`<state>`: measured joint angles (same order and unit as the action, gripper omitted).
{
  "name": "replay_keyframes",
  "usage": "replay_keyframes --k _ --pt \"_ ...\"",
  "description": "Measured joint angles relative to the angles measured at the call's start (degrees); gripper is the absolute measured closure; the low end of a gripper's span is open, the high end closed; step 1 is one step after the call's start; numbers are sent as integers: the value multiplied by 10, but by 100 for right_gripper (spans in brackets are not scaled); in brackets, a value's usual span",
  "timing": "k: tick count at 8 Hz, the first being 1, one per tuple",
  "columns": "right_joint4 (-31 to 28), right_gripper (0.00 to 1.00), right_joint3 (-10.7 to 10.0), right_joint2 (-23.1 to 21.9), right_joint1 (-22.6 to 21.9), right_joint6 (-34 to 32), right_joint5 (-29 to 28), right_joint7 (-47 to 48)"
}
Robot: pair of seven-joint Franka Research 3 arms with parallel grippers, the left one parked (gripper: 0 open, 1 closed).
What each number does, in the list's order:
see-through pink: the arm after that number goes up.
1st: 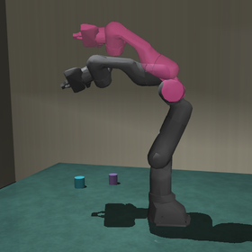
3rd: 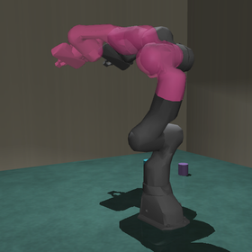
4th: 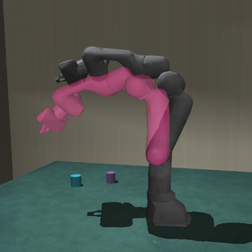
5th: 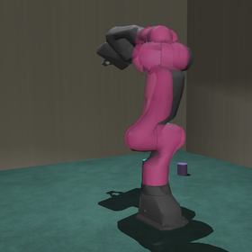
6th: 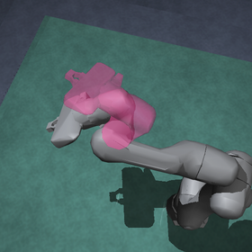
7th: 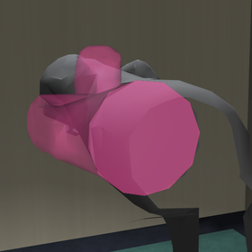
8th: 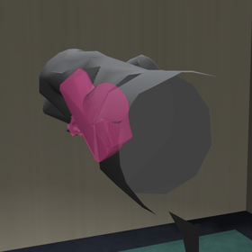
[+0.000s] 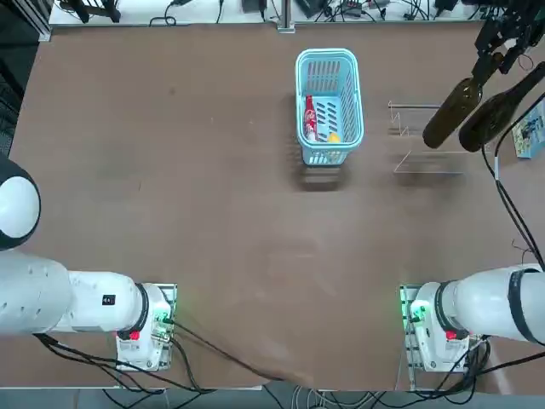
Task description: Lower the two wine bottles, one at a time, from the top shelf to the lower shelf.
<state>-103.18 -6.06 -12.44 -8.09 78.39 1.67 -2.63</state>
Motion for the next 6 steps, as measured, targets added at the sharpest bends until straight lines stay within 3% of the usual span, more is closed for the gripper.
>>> replay_keyframes --k 4,6 --pt "-2 35 0 -1 0 -2 1 0" --pt "-2 37 0 -1 0 -2 2 0"
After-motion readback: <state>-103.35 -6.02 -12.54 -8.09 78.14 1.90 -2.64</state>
